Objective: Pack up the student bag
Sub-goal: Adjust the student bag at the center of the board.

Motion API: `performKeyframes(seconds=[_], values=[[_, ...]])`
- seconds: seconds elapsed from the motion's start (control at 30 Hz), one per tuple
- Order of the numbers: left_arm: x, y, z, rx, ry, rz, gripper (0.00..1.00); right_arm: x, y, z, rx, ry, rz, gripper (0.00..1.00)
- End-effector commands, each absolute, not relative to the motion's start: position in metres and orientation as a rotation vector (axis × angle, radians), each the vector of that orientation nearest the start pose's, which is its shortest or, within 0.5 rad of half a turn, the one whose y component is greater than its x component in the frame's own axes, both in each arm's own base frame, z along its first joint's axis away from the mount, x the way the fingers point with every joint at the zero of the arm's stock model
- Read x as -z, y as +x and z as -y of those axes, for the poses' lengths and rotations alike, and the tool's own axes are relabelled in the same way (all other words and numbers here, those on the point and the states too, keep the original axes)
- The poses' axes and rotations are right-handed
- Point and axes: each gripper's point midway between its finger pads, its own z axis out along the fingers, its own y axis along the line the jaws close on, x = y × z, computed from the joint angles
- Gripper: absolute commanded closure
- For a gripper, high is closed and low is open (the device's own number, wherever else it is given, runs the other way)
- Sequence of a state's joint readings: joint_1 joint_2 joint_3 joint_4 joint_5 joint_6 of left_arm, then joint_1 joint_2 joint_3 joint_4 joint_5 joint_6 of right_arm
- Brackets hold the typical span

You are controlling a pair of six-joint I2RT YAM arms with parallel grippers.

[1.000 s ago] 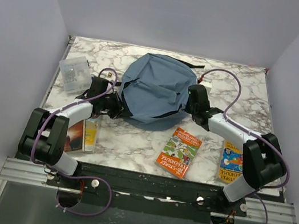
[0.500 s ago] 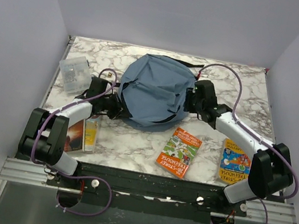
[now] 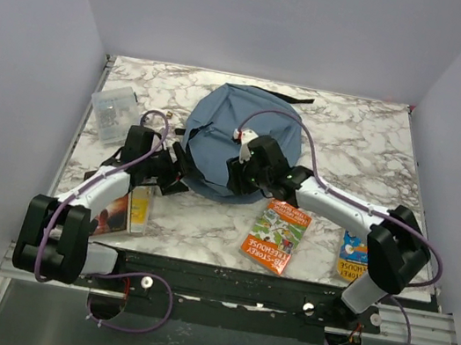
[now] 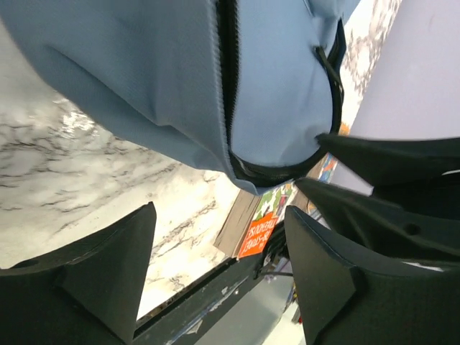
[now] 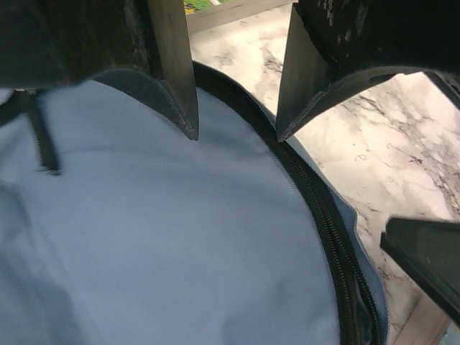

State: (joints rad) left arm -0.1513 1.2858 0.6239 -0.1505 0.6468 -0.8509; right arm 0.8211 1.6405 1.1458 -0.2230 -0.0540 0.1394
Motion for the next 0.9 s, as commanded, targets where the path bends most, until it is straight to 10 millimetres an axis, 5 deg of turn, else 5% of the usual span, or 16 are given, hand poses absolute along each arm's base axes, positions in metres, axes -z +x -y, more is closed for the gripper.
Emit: performKeyframes(seconds=[0.0, 0.2, 0.47, 0.53, 0.7, 0.8, 0.87], values=[[-0.105, 0.277, 0.156, 1.208, -0.624, -2.435, 0.24, -0.102, 0.273, -0.354, -0.648, -0.805, -2.248, 0.52], [-0.099, 0.294, 0.155, 1.223, -0.718, -2.432, 0.30, -0.080, 0.251, -0.361, -0.695, -0.806, -2.247, 0.78], [-0.083, 0.297, 0.151, 1.183, -0.754, -2.425, 0.80, -0.057, 0.250, -0.358, -0.633, -0.707, -2.320, 0.80], [-0.081, 0.296, 0.151, 1.184, -0.758, -2.427, 0.77, -0.062, 0.249, -0.360, -0.652, -0.715, -2.305, 0.78], [-0.092, 0.295, 0.153, 1.209, -0.716, -2.392, 0.47, -0.068, 0.249, -0.366, -0.679, -0.731, -2.303, 0.76], [-0.097, 0.294, 0.149, 1.177, -0.706, -2.362, 0.47, -0.072, 0.246, -0.369, -0.713, -0.716, -2.302, 0.76], [-0.099, 0.296, 0.148, 1.170, -0.715, -2.351, 0.55, -0.074, 0.245, -0.369, -0.730, -0.713, -2.298, 0.75]])
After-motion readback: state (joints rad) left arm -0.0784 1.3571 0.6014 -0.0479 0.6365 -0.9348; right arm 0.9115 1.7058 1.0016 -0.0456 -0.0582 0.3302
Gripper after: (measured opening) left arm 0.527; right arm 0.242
